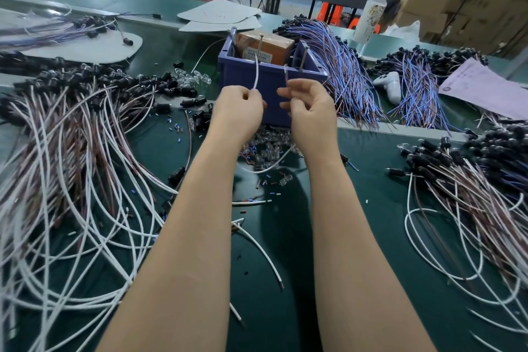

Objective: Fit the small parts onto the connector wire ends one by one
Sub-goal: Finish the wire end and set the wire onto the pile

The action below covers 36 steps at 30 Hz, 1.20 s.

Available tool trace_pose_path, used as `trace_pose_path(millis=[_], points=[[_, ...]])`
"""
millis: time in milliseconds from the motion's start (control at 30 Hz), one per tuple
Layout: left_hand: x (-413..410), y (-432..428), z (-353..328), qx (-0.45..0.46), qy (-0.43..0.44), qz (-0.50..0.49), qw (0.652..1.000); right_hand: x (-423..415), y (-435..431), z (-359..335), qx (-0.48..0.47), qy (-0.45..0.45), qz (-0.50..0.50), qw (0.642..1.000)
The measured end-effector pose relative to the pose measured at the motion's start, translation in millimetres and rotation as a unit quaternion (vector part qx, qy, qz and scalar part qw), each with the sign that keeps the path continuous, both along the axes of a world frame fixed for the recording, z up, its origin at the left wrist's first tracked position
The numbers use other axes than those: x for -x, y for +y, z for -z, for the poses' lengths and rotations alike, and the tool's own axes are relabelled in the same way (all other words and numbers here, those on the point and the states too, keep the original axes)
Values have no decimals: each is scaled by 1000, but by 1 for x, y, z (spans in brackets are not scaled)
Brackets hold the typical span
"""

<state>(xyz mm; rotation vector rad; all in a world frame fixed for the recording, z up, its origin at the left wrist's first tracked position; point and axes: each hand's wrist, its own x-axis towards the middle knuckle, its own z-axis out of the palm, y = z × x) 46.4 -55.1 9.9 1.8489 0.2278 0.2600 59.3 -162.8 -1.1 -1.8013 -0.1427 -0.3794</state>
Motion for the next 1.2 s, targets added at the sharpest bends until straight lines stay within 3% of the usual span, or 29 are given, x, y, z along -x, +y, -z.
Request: trace_pose_path(millis=[67,133,233,300,433,633,700,767,867,967,1033,1100,1200], points=[[1,8,-1,-43,-13,-82,996,3,0,-2,24,34,-50,998],[3,19,-6,-74,-36,-177,981,4,-3,-3,107,63,-71,990],[8,28,-17,-128,-72,-274,950,-2,-27,-6,286,113,28,951],[11,23,-23,-153,-101,-284,941,-5,-52,-7,343,214,91,910],[13,6,-24,-189,-113,-262,940,1,-69,4,391,352,69,847],[14,-4,-21,-265,-164,-223,924,-3,-68,3,386,303,51,870],[14,-7,-22,-282,-197,-198,918,2,-64,-5,346,252,7,904],[13,-11,-22,-303,-222,-159,913,8,-58,-14,241,201,-43,948],[13,-16,-21,-323,-236,-105,911,11,-47,-24,114,131,-95,980],[12,-15,-20,-268,-241,29,932,14,-34,-31,-53,115,-168,978],[14,-14,-17,-227,-166,104,954,16,-30,-30,-137,124,-214,959],[14,-13,-12,-208,-112,125,964,17,-28,-28,-175,138,-218,950],[11,-8,-10,-177,-104,128,970,13,-34,-23,-184,151,-182,954]])
